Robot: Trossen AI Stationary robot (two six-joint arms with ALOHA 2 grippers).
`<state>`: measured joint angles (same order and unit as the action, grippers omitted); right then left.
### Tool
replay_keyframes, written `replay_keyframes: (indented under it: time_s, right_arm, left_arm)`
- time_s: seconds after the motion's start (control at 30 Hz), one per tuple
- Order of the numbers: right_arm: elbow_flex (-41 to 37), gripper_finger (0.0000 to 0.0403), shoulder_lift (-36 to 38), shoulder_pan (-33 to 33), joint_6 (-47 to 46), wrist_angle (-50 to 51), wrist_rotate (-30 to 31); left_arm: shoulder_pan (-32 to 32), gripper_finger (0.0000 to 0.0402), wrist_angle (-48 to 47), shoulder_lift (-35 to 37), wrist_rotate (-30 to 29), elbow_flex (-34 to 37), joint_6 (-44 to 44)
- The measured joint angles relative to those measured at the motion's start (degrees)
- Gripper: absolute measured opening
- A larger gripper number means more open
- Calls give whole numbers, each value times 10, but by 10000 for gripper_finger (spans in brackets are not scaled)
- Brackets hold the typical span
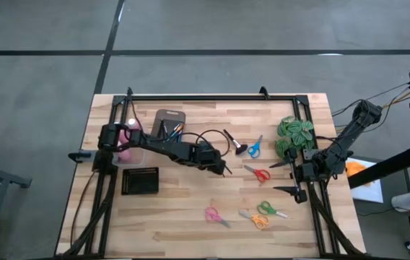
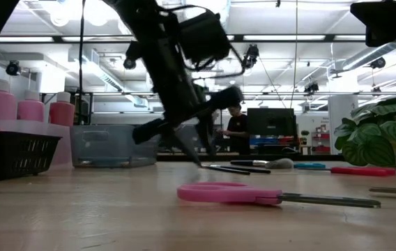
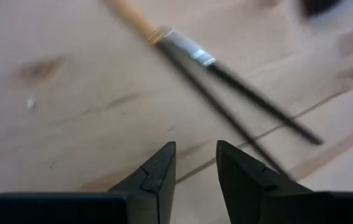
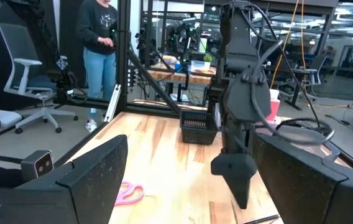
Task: Pick & Place Paint Supplies
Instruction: Put the middle gold brush into the black bin
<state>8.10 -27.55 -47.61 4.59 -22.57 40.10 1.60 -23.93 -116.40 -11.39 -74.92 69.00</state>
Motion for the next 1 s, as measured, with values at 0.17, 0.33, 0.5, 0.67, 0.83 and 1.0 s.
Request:
replay_keyframes:
  time_s: [0.17,0.33,0.5,0.67,0.83,1.0]
  right_arm:
    - [0,341,0,0,1,0,0]
    - [0,341,0,0,1,0,0]
    - [0,341,0,0,1,0,0]
    - [0,341,0,0,1,0,0]
    - [0,341,0,0,0,0,0]
    - [0,341,0,0,0,0,0]
  left_arm:
    - [0,118,58,1,-30,-15,-43]
    - [0,118,107,-4,-32,-15,-47]
    - [0,118,129,-27,-33,-15,-58]
    - [0,118,140,-40,-25,-16,-60]
    - [0,118,126,-43,-25,-16,-60]
    - [0,118,128,-54,-25,-17,-60]
